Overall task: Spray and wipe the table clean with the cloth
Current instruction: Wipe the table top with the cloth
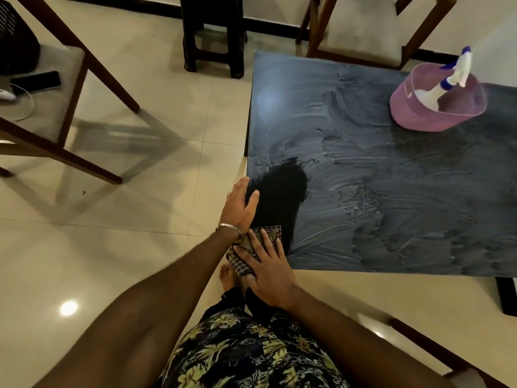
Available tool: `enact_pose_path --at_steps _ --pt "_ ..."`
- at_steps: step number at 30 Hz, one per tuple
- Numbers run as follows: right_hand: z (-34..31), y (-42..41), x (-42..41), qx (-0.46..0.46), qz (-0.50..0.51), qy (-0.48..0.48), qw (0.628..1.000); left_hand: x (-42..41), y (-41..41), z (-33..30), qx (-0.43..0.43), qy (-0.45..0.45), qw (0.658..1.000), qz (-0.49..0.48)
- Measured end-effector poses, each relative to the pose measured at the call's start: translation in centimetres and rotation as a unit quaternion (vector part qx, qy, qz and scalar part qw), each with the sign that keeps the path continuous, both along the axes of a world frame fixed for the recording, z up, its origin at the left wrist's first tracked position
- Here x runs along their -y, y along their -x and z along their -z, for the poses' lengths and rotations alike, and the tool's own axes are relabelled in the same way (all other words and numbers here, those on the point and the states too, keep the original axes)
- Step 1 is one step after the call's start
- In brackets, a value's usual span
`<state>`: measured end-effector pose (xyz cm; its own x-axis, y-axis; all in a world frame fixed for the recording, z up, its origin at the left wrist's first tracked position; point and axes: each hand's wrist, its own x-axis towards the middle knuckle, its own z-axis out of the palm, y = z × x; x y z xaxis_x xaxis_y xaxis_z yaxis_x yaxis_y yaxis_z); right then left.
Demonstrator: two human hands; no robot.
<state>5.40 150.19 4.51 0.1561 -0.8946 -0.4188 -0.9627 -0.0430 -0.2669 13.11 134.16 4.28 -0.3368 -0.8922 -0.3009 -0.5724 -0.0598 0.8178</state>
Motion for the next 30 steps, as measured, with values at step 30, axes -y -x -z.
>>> enact_pose_path --at_steps 30 --pt "2.5 10.1 28.6 0.019 0.079 0.092 0.992 23.1 7.0 0.9 -0.086 0.006 0.993 -0.081"
